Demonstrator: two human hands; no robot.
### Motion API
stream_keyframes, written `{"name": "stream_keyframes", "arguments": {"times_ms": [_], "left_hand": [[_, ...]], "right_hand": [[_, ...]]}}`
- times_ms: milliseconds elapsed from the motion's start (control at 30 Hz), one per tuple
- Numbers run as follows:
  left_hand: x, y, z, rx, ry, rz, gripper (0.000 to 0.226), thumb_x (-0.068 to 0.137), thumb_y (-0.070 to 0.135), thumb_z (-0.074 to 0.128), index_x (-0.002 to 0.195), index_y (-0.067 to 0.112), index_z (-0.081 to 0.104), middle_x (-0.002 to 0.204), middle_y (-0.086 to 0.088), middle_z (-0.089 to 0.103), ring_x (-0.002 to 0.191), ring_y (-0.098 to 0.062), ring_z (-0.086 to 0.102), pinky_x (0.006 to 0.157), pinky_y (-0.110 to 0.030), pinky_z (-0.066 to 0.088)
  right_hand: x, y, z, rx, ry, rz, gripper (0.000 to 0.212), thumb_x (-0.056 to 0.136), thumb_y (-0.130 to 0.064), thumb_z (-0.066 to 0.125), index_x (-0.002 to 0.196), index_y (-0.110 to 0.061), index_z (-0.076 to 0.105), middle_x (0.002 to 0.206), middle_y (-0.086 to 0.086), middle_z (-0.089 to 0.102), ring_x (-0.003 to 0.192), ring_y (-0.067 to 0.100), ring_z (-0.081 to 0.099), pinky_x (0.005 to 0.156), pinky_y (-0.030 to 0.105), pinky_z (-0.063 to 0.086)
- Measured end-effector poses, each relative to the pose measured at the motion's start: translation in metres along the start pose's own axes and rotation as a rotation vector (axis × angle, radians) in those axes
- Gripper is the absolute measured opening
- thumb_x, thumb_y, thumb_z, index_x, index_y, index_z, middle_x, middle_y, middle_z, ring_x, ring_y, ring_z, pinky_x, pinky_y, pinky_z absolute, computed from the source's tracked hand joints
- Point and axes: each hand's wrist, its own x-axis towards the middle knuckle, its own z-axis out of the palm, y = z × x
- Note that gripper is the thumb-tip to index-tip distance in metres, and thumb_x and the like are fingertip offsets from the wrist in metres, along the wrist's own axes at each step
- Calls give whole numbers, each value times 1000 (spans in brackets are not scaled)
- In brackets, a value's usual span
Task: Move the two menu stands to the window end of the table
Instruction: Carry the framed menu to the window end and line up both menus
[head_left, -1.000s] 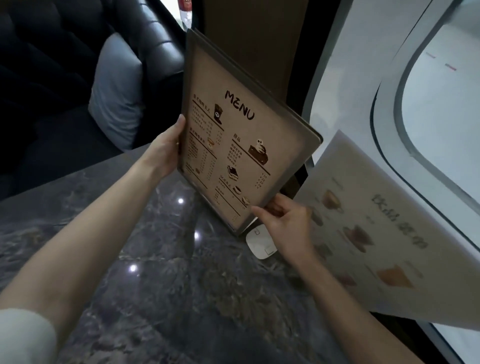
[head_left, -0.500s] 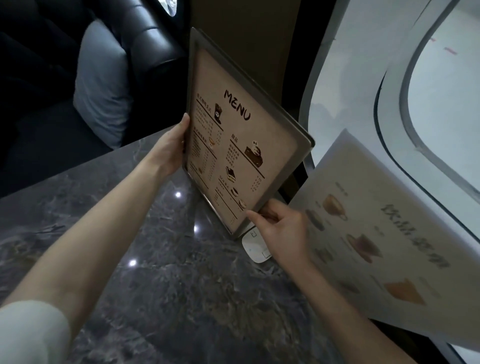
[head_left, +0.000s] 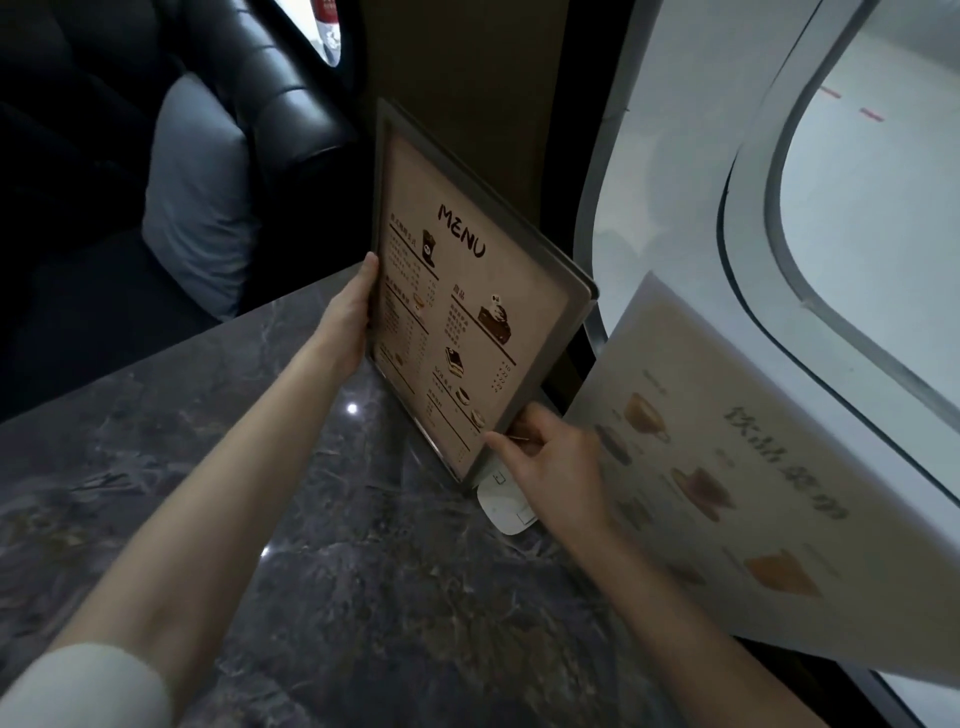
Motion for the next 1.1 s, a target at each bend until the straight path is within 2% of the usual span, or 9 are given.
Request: {"name": "stream_keyframes", "arguments": {"times_ms": [100, 233, 300, 400, 567, 733, 867, 967, 1100], "left_hand": [[-19, 2, 15, 150, 118, -9, 48, 98, 41, 26, 138, 16, 34, 127, 6, 46, 115, -11, 42, 97, -25, 31], [-49, -13, 25, 309, 75, -111, 65, 95, 50, 22, 147, 10, 15, 155, -10, 23, 142, -27, 24, 117, -44, 20], [-69, -13, 36, 282, 43, -179, 60, 98, 44, 18, 146, 8, 21, 153, -12, 27, 141, -28, 26, 115, -38, 20], [-94, -11, 48, 197, -37, -329, 58, 100, 41, 19, 140, 3, 32, 147, -16, 38, 135, -30, 36, 110, -38, 28], [-104, -3, 39, 206, -76, -484, 72, 93, 57, 23, 109, -4, 58, 113, -21, 63, 98, -31, 60, 103, -46, 40], [-115, 8, 41, 137, -111, -455, 70, 95, 51, 18, 115, -5, 55, 109, -19, 61, 96, -28, 58, 72, -33, 41], [-118, -2, 37, -57, 52, -386, 58, 97, 40, 24, 109, -5, 59, 114, -20, 64, 96, -29, 60, 85, -37, 42], [-117, -20, 36, -173, 201, -331, 51, 98, 32, 28, 114, -7, 58, 121, -23, 61, 108, -33, 58, 97, -41, 44], [-127, -39, 49, -275, 279, -312, 45, 99, 28, 31, 122, -5, 51, 115, -18, 62, 103, -30, 57, 98, -38, 40]], "right_hand": [[-2, -8, -2, -180, -87, 4, 31, 87, -24, 60, 115, -10, 59, 114, 5, 69, 97, 14, 67, 77, 18, 52], [-4, -21, -11, -339, -231, 30, 34, 93, -31, 50, 116, -7, 57, 101, 10, 69, 64, 8, 56, 53, 18, 43], [-3, -29, -18, -391, -318, 60, 35, 93, -30, 50, 119, -6, 56, 99, 12, 67, 63, 8, 53, 49, 18, 39], [-5, -43, -28, -407, -407, 49, 36, 91, -27, 51, 123, -10, 55, 124, 9, 62, 100, 22, 62, 76, 28, 55], [-10, -87, -55, -473, -507, -92, 39, 93, -21, 49, 129, -5, 47, 138, 13, 49, 121, 28, 51, 96, 33, 47], [-12, -139, -88, -555, -432, -282, 36, 92, -19, 49, 126, -6, 50, 130, 14, 56, 114, 25, 56, 92, 33, 51], [3, -177, -118, -559, -432, -390, 29, 90, -26, 52, 113, -10, 60, 112, 6, 65, 99, 18, 62, 84, 30, 54], [22, -188, -132, -498, -391, -400, 20, 90, -20, 52, 105, -10, 63, 95, 0, 65, 85, 11, 65, 71, 17, 52], [45, -174, -133, -512, -319, -363, 23, 93, -18, 48, 108, -9, 62, 101, 5, 64, 92, 15, 61, 78, 23, 49]]}}
